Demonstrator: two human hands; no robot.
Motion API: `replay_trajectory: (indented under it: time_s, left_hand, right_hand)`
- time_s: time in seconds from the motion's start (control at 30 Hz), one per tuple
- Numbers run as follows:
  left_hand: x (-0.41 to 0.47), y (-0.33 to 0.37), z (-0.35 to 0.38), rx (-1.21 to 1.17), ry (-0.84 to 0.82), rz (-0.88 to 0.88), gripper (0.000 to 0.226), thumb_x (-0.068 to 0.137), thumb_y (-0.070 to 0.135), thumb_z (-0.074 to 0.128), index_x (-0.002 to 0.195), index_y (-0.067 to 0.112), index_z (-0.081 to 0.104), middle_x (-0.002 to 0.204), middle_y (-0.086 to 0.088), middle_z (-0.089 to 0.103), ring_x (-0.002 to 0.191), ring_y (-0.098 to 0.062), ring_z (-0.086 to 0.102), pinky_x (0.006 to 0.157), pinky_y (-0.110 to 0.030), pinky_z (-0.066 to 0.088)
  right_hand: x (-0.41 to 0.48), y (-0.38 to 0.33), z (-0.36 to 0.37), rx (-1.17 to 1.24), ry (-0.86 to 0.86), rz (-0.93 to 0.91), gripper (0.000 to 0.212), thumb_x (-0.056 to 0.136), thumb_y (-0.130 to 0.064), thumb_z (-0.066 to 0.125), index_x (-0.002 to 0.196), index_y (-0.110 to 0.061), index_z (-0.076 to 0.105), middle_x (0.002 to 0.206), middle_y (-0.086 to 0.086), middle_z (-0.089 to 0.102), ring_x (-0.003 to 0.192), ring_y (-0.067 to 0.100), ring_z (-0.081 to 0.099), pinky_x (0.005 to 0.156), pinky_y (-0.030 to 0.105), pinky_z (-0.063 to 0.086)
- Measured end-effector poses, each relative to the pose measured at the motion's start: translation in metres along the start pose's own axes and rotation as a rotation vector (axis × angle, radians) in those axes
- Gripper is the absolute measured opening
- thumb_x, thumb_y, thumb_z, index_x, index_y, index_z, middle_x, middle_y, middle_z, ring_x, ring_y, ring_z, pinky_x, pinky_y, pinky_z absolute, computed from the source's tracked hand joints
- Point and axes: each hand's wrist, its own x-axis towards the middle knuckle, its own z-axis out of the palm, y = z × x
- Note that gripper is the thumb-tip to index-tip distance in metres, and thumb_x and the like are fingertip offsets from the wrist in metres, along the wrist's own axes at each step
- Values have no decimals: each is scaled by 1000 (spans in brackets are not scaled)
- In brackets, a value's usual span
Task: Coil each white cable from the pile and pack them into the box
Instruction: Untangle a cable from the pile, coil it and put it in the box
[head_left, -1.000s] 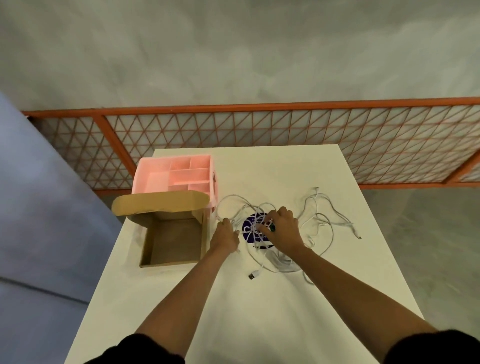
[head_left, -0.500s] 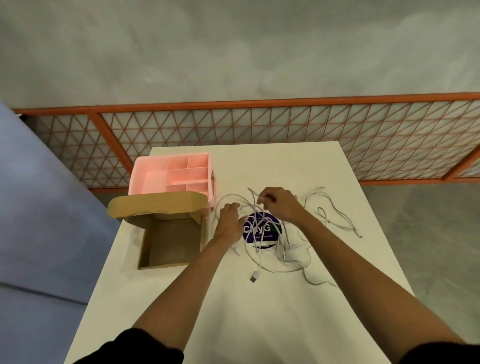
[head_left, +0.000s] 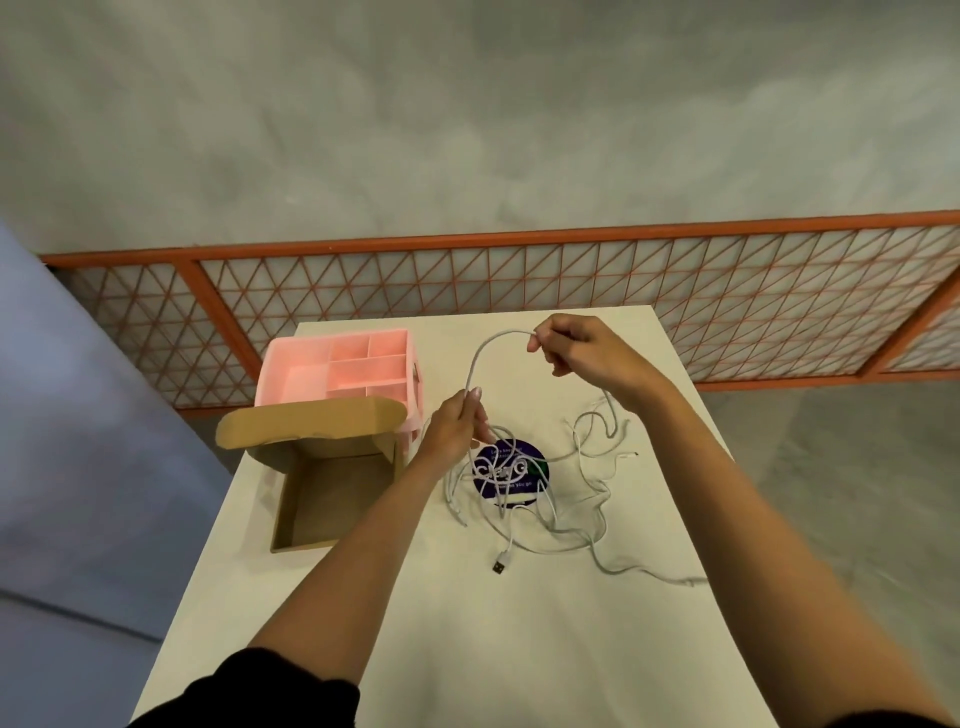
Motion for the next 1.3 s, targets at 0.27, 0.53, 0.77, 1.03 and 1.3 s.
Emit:
replay_trajectory:
  time_s: [0.27,0.53,0.77,1.03,1.3]
  left_hand:
    - [-8,40,2,282,-146,124,41,102,37,34,69,17,45,58,1,41,47,-11,40,45,-23,38]
    - [-23,36,4,314,-261,100,24,98,26,51,76,15,54,59,2,59,56,-12,57,66,-29,48]
    - [-53,10,1,149,-456,-17,18,101,20,43,87,18,55,100,0,67,90,5,63,84,-18,47]
    - [-46,40,-8,-172,-137,-67,35,104,32,26,81,13,44,57,1,62,63,-14,70,67,-30,55]
    - [-49,56,-5,-20,-214,-76,37,103,36,32,80,13,49,52,4,33,42,-8,36,51,-25,50]
  right_hand:
    - [-14,16,2,-125,1,245,53,93,-58,40,97,-11,64,74,6,68,62,16,65,65,27,51]
    - [-21,4,9,-149,-20,79,35,99,-35,46,80,-12,64,77,9,44,72,14,43,55,19,42]
    - [-16,-10,-3,44,213,70,36,102,-31,37,80,-10,55,70,0,40,65,12,41,59,22,42]
    - [-16,26,2,-5,329,236,23,100,-8,35,110,-6,56,89,8,62,61,15,56,59,25,45]
    - [-24,26,28,-109,28,175,27,98,-29,49,107,-6,61,73,1,55,60,11,52,55,21,48]
